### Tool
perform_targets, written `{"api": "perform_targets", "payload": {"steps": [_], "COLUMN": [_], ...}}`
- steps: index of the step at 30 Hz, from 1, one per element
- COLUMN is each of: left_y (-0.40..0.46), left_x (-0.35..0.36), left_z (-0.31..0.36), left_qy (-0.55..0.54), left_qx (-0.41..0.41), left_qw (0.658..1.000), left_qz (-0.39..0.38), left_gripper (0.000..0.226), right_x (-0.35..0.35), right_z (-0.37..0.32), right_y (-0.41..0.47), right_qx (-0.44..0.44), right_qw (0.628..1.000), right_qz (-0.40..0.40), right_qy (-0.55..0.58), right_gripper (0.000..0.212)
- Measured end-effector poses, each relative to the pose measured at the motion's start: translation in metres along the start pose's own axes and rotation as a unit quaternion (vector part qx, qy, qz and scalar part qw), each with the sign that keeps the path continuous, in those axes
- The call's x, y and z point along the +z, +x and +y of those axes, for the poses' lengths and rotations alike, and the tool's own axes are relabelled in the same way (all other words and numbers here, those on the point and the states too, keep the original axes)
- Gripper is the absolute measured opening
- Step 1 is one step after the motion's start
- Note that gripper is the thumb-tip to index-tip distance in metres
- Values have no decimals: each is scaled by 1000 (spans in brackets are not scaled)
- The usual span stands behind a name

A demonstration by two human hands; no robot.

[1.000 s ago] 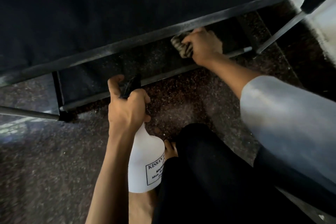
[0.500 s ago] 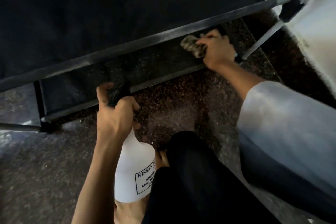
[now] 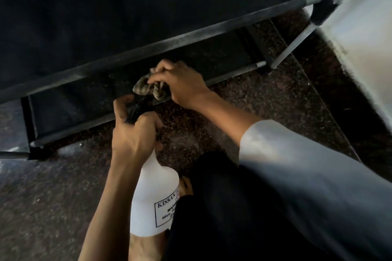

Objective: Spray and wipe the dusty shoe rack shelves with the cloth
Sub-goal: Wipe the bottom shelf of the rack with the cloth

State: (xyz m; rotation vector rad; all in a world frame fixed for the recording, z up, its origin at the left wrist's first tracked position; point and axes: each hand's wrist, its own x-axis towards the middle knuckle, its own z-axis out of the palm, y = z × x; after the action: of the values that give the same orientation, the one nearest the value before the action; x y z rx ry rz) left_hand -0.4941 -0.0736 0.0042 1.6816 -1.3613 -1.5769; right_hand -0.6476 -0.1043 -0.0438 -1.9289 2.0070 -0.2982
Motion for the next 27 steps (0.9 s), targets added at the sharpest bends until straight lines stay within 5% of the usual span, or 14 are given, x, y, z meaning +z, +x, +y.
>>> {"api": "perform_targets", "payload": {"steps": [5,11,14,18,22,25,27], "left_y": [2,2,2,0,3,2,3], "left_x": [-5,-6,-7,-11,-17,-21,-24], "left_z": [0,-2,-3,-4,-5,-5,-8], "left_qy": [5,-3,-6,-3,-7,9,15], "left_qx": [-4,-3,-3,1,-9,-12,-20], "left_qw": [1000,1000,1000,1000,1000,1000,999], "left_qz": [10,12,7,6,19,27,33], "left_gripper": [53,55,55,53,50,52,54], "right_x": [-14,-43,-42,-28,-3,9,12], "right_z": [66,114,98,61,10,-23,-27], "right_y": [-2,2,26,44,43,30,25], "right_qx": [131,408,456,383,147,-3,-28], "right_qw": [990,911,888,923,989,996,996], "right_qz": [38,51,48,30,-24,-78,-66], "right_qy": [-46,-45,-23,-15,-24,-44,-55], "right_gripper": [39,50,49,51,37,44,48]}}
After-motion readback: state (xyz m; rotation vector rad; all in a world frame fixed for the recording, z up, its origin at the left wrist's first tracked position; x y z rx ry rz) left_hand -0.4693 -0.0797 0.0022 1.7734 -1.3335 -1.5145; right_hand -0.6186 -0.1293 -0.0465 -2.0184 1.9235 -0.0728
